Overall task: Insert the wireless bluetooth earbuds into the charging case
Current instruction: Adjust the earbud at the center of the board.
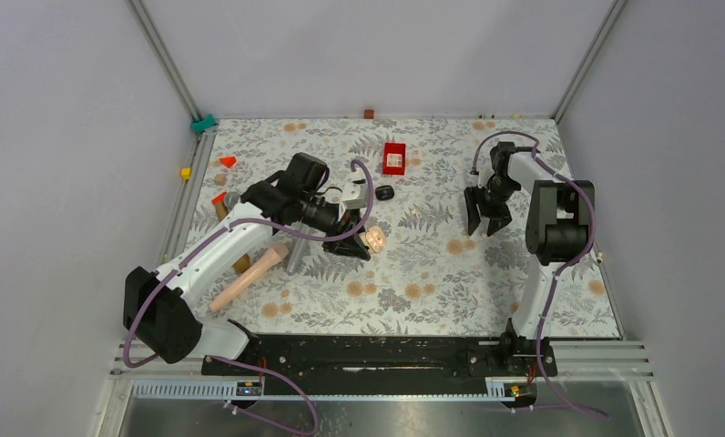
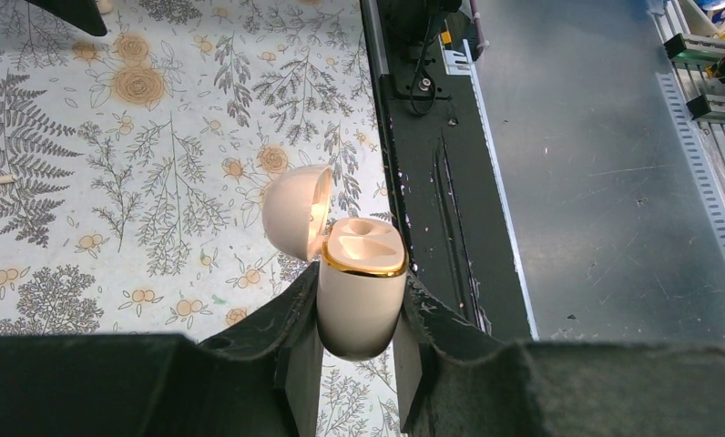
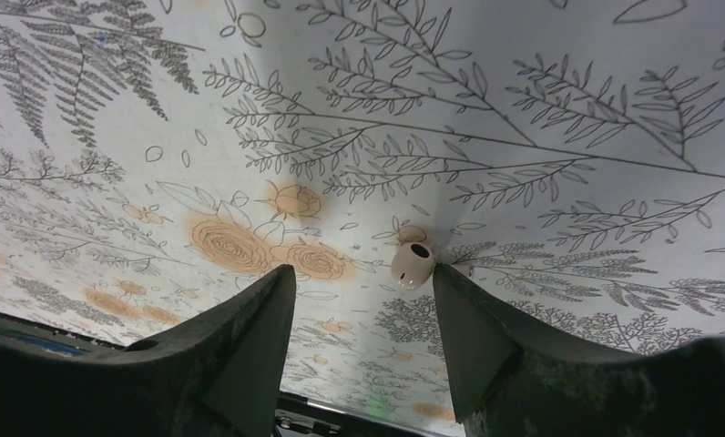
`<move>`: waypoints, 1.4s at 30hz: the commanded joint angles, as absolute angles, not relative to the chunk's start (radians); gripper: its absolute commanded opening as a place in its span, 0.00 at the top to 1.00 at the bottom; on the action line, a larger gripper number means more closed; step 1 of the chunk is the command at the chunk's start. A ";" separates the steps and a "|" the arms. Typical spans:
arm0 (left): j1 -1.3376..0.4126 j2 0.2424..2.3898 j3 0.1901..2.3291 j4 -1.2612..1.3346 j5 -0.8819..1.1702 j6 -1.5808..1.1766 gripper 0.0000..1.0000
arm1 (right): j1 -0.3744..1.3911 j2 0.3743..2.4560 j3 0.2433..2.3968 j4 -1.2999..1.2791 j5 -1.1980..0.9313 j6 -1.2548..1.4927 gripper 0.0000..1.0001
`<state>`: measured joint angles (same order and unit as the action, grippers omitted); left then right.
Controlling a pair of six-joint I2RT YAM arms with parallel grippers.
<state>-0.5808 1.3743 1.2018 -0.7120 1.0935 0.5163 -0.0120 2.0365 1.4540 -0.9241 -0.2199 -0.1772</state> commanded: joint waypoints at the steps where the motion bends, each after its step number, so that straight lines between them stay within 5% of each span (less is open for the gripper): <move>1: -0.578 1.328 1.208 -0.684 1.097 0.540 1.00 | -0.005 2.062 1.503 -0.944 -0.162 -0.163 0.37; 9: -0.577 1.324 1.204 -0.685 1.093 0.543 1.00 | 0.047 2.087 1.517 -0.949 -0.058 -0.223 0.48; 29: -0.577 1.329 1.206 -0.684 1.094 0.547 1.00 | 0.115 2.049 1.508 -0.975 0.046 -0.612 0.46; 42: -0.577 1.320 1.200 -0.684 1.091 0.549 1.00 | 0.160 2.045 1.458 -0.954 0.082 -0.669 0.66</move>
